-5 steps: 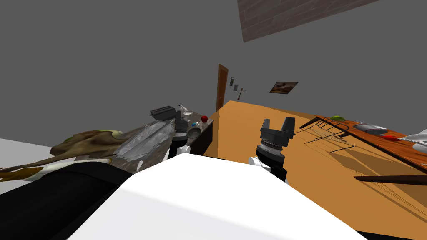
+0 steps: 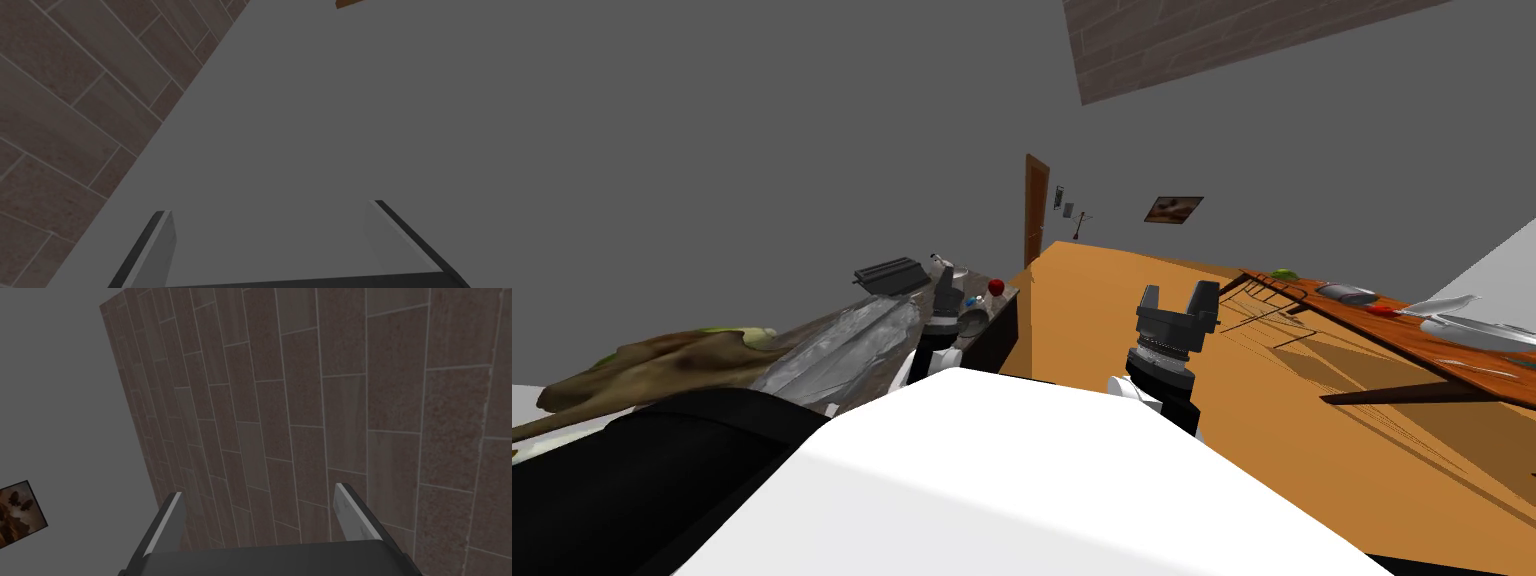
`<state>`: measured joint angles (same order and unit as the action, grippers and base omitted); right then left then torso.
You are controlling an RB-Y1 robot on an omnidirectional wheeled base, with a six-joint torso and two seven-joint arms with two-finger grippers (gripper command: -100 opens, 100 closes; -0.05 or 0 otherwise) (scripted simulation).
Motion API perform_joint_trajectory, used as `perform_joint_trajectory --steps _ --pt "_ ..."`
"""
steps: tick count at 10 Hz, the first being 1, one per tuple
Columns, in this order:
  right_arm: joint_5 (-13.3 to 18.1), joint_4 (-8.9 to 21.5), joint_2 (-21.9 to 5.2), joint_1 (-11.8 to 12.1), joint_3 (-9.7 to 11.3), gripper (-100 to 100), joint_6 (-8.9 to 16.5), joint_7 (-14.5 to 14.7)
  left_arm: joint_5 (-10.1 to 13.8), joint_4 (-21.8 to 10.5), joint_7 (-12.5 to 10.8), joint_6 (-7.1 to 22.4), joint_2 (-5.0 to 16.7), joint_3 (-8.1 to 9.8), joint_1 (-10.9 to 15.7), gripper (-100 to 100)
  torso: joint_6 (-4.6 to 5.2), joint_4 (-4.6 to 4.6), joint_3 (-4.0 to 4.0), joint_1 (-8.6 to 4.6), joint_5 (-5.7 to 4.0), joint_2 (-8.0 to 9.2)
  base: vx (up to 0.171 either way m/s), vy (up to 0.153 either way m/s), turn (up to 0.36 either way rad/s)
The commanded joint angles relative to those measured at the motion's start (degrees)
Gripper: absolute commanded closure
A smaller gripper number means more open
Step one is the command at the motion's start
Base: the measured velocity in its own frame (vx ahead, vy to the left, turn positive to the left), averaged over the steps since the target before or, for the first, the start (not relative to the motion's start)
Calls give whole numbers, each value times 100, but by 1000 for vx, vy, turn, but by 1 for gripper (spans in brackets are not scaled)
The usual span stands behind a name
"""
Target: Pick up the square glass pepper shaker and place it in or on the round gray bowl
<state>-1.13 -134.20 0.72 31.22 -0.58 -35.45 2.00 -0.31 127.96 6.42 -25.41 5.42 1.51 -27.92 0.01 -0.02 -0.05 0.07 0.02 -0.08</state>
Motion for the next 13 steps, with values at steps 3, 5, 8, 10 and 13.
perform_joint_trajectory --steps 3,5,8,10,13 --pt "0 0 0 0 0 0 0 0 -15 -137 69 256 642 117 128 -100 0 -1 -1 2 0 -2 25 18 -149" --pt "0 0 0 0 0 0 0 0 -28 -190 84 339 876 149 162 -100 0 -1 -2 4 1 -4 22 22 -95" --pt "0 0 0 0 0 0 0 0 -97 -389 113 616 1426 231 248 -100 0 0 0 3 1 0 16 24 -131" --pt "0 0 0 1 -1 0 0 0 -130 -469 117 716 1724 248 270 -100 -3 0 1 4 2 2 8 21 -61" --pt "0 0 0 0 0 0 0 0 -208 -642 117 922 2155 264 306 -100 -1 0 1 1 0 2 6 15 -115"
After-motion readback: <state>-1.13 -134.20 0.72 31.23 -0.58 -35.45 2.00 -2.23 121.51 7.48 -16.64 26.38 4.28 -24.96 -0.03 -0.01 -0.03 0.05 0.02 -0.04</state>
